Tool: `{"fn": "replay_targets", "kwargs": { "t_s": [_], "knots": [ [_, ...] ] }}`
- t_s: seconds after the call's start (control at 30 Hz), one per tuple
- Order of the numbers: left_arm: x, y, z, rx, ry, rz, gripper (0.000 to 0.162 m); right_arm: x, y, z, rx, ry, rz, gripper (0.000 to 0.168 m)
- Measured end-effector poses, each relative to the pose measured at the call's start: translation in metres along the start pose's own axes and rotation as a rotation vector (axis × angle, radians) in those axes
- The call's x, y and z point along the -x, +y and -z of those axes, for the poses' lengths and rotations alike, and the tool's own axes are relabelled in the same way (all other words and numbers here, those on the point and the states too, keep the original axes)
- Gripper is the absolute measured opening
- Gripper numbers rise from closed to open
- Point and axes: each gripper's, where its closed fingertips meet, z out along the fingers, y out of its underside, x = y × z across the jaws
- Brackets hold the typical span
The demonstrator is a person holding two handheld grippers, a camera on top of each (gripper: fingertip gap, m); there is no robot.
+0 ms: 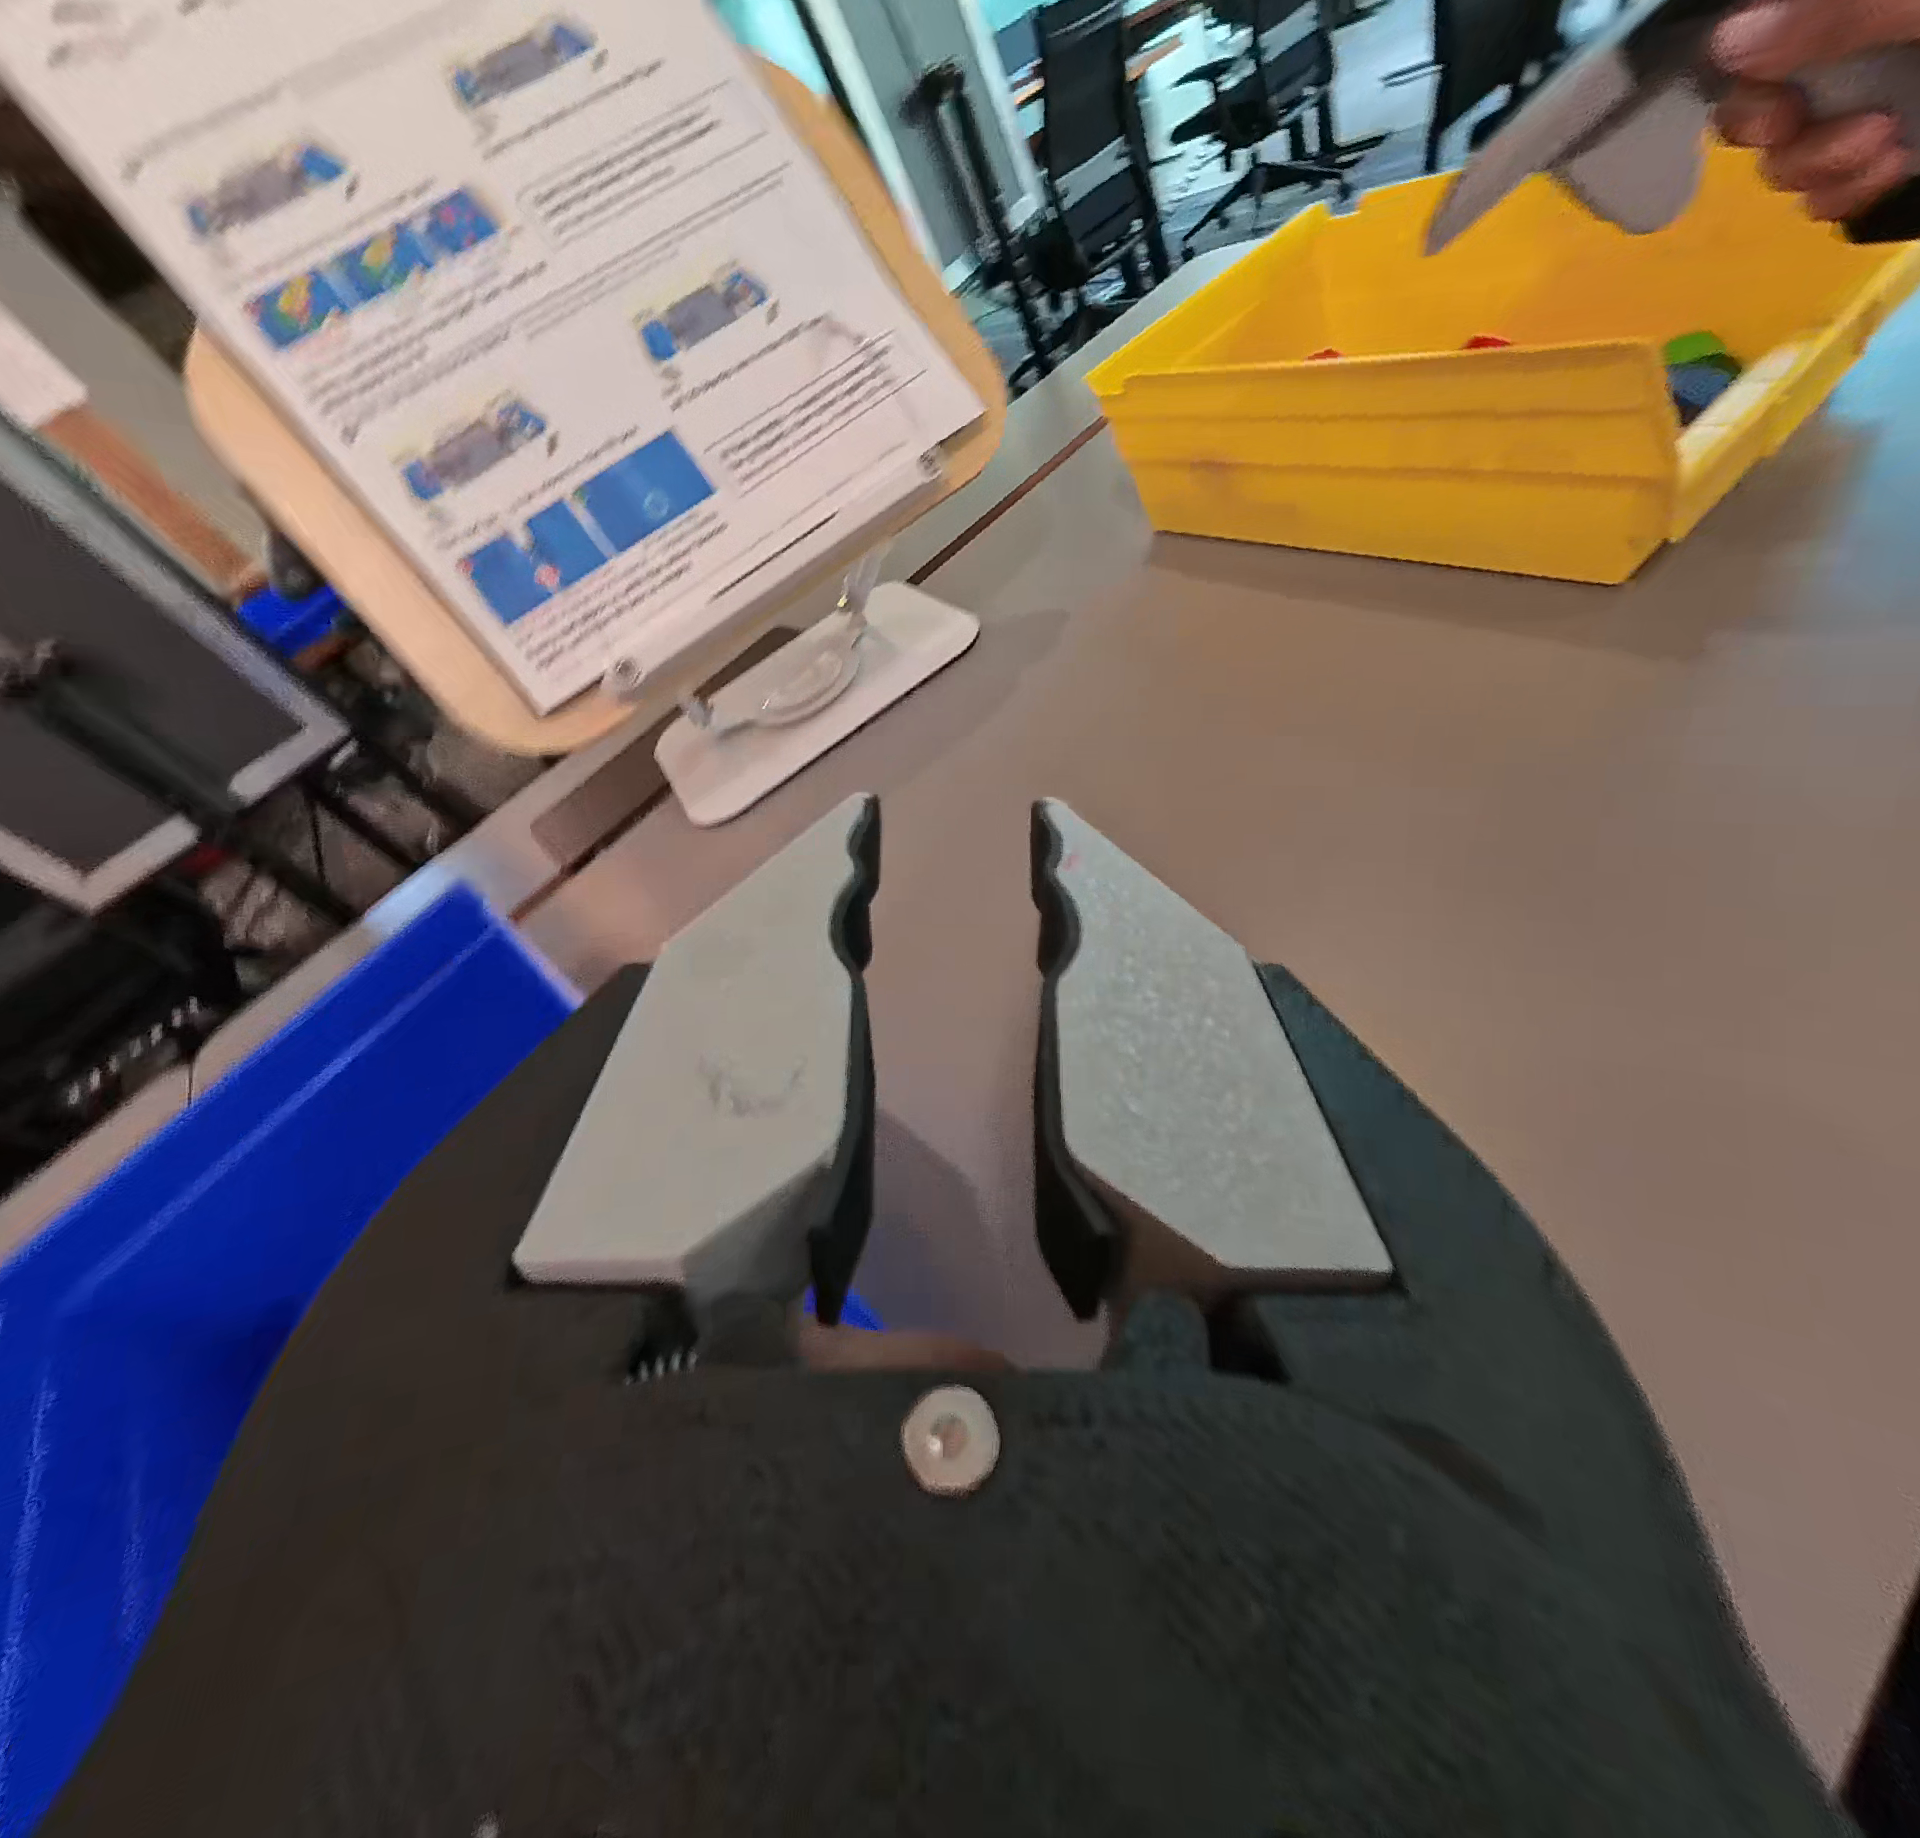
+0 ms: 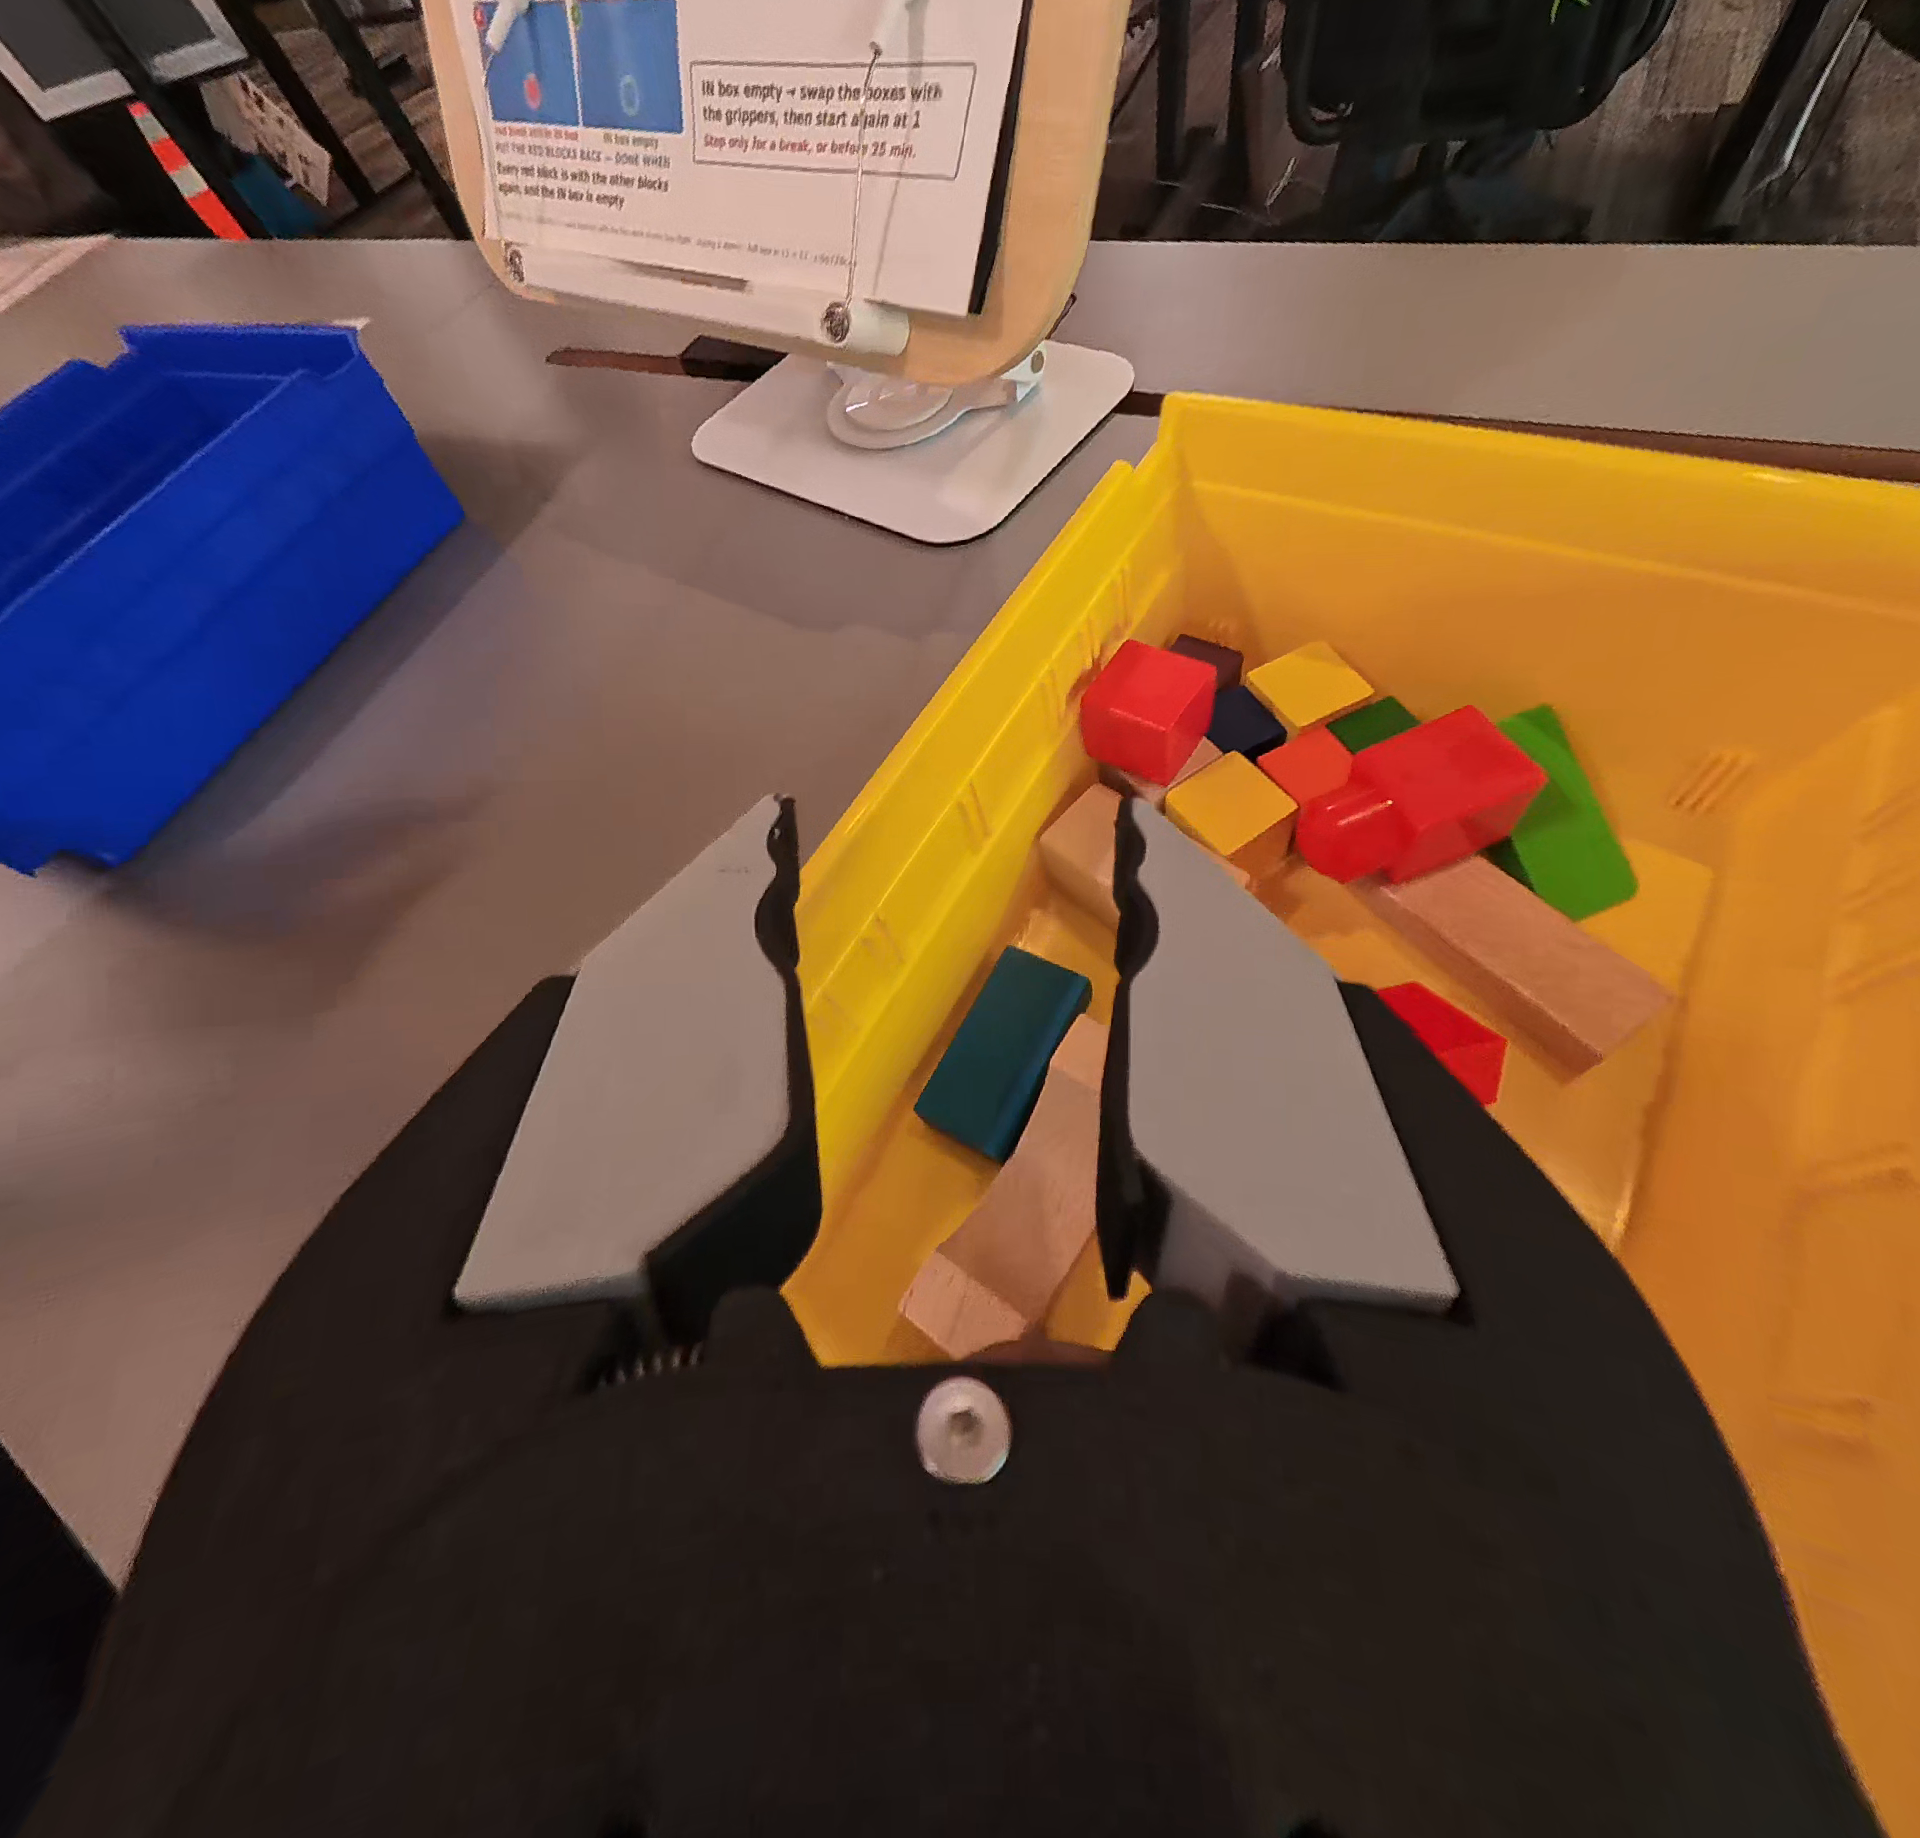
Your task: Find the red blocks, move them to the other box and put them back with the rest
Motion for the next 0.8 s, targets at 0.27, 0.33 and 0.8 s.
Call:
{"fn": "replay_targets", "kwargs": {
  "t_s": [0.27, 0.33, 0.8],
  "knots": [
    [0.037, 0.063, 0.050, 0.127, -0.295, 0.115, 0.063, 0.024, 0.023, 0.029, 0.020, 0.023, 0.144, 0.063],
    [0.040, 0.075, 0.048, 0.150, -0.327, 0.114, 0.063, 0.034, 0.035, 0.033, 0.025, 0.020, 0.167, 0.065],
    [0.051, 0.127, 0.002, 0.331, -0.430, 0.044, 0.027, 0.052, 0.087, -0.015, 0.136, 0.230, 0.280, 0.051]
  ]
}}
